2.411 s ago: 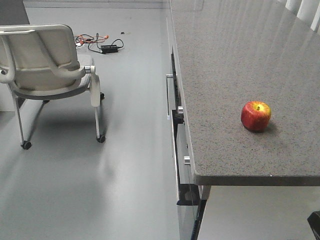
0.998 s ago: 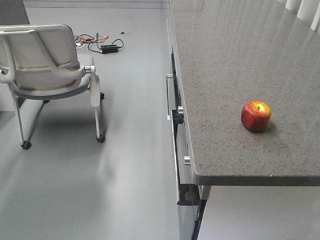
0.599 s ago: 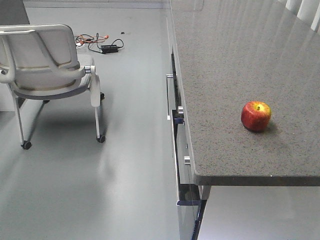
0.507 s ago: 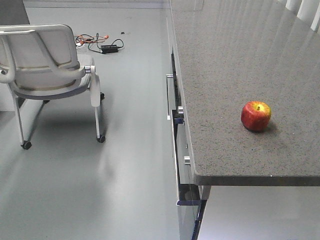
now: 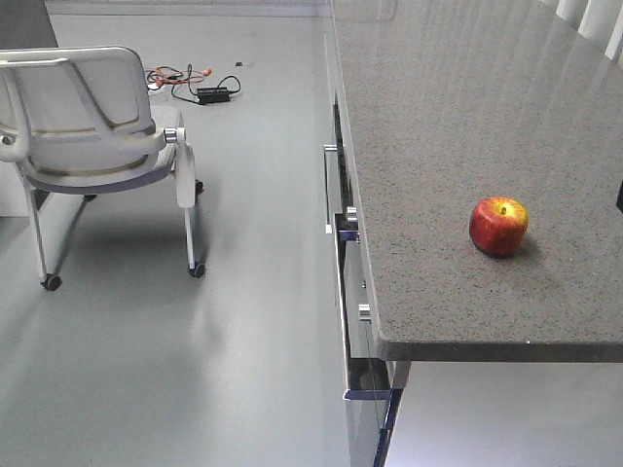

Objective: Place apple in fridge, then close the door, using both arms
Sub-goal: 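Lower the right gripper over the red-yellow apple on the counter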

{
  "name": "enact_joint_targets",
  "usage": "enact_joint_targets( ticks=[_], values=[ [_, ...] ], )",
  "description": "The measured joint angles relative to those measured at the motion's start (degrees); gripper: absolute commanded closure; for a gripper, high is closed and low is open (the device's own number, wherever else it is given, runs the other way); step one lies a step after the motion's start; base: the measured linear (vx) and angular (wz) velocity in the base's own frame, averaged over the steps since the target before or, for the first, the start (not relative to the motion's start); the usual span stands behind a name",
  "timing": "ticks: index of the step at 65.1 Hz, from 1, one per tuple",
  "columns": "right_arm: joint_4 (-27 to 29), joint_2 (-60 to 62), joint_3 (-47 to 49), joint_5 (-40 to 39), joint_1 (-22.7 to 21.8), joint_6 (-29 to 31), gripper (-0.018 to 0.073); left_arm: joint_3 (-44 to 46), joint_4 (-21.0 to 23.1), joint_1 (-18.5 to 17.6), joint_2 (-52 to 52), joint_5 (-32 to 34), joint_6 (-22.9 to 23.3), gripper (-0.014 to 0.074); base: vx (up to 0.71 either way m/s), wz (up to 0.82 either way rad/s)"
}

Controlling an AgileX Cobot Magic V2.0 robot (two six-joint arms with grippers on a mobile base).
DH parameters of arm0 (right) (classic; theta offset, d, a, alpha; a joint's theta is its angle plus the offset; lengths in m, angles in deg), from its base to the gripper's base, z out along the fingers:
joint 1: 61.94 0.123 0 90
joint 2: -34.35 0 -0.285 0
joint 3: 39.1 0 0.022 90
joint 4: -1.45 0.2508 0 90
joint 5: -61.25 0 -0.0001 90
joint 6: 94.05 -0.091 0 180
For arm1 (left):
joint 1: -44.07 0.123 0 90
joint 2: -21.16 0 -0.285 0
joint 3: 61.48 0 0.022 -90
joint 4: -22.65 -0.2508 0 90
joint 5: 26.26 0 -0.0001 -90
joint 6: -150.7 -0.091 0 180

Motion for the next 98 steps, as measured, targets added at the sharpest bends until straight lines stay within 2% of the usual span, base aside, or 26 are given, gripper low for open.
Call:
enact_joint_targets(
  ticks=[11,20,45,54,69,98],
  values=[
    [-1.6,-3.1,1.0,-1.7,0.0,0.0,-0.0153,0.0,0.0,0.0,0.0,0.0,0.0,0.0604,0.00,0.00],
    [-1.7,-10.7,7.5,0.2,0.0,-0.4,-0.0149,0.0,0.0,0.0,0.0,0.0,0.0,0.0604,0.00,0.00],
    [-6.5,-44.9,33.7,15.3,0.0,-5.1,-0.0139,0.0,0.0,0.0,0.0,0.0,0.0,0.0604,0.00,0.00],
    [-9.3,-53.7,39.9,18.7,0.0,-7.8,-0.0134,0.0,0.0,0.0,0.0,0.0,0.0,0.0604,0.00,0.00],
    [-17.4,-63.7,44.7,22.8,0.0,-15.1,-0.0128,0.0,0.0,0.0,0.0,0.0,0.0,0.0604,0.00,0.00],
    [-21.0,-72.1,45.3,23.2,0.0,-18.8,-0.0120,0.0,0.0,0.0,0.0,0.0,0.0,0.0604,0.00,0.00]
  ],
)
